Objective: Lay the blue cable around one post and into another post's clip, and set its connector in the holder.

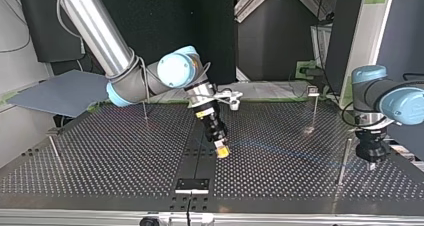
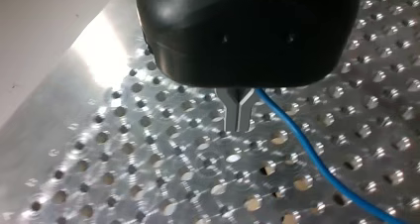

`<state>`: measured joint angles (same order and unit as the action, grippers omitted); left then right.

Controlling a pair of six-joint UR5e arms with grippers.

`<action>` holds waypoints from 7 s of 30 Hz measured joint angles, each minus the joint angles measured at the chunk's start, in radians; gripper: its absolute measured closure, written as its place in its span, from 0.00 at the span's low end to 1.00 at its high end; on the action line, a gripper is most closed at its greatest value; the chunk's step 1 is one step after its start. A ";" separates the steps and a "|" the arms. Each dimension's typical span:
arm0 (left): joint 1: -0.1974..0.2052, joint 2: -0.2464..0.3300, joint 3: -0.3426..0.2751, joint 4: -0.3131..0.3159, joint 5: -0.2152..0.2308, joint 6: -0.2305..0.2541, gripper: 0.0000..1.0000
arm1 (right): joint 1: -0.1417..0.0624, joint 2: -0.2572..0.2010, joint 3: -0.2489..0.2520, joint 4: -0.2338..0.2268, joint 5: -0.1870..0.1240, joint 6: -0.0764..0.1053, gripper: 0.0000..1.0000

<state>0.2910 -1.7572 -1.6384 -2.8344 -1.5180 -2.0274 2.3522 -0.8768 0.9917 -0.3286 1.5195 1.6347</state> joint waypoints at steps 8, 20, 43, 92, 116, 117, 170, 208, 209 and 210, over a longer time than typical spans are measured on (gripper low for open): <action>-0.013 -0.002 -0.005 0.015 0.036 0.006 0.62 | -0.011 0.023 0.000 0.048 0.002 -0.005 1.00; -0.016 -0.003 -0.047 0.031 0.022 -0.009 0.31 | -0.016 0.050 0.055 0.076 0.012 -0.026 1.00; -0.032 -0.021 -0.048 0.050 0.054 -0.049 0.24 | -0.036 0.051 0.273 -0.129 0.123 -0.006 1.00; -0.050 -0.021 -0.048 0.053 0.041 -0.049 0.15 | -0.172 0.238 0.744 -0.599 0.411 0.037 1.00; -0.047 -0.021 -0.048 0.050 0.019 -0.050 0.00 | -0.358 0.467 0.926 -0.828 0.301 0.038 1.00; -0.047 -0.021 -0.048 0.050 0.019 -0.050 0.00 | -0.367 0.475 0.920 -0.837 0.292 0.038 1.00; -0.049 -0.021 -0.048 0.052 -0.007 -0.049 0.00 | -0.638 0.349 0.932 -0.870 -0.132 -0.024 1.00; -0.051 -0.021 -0.048 0.049 -0.018 -0.049 0.00 | -0.661 -0.004 0.983 -0.802 -0.267 0.050 1.00; -0.051 -0.021 -0.048 0.049 -0.018 -0.048 0.00 | -0.663 -0.015 0.983 -0.792 -0.265 0.046 1.00; -0.051 -0.021 -0.048 0.049 -0.018 -0.048 0.00 | -0.665 -0.023 0.983 -0.785 -0.261 0.043 1.00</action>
<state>0.2401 -1.7784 -1.6865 -2.7858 -1.5361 -2.0759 1.6873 -0.8995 1.9751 -1.1141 1.2584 1.6773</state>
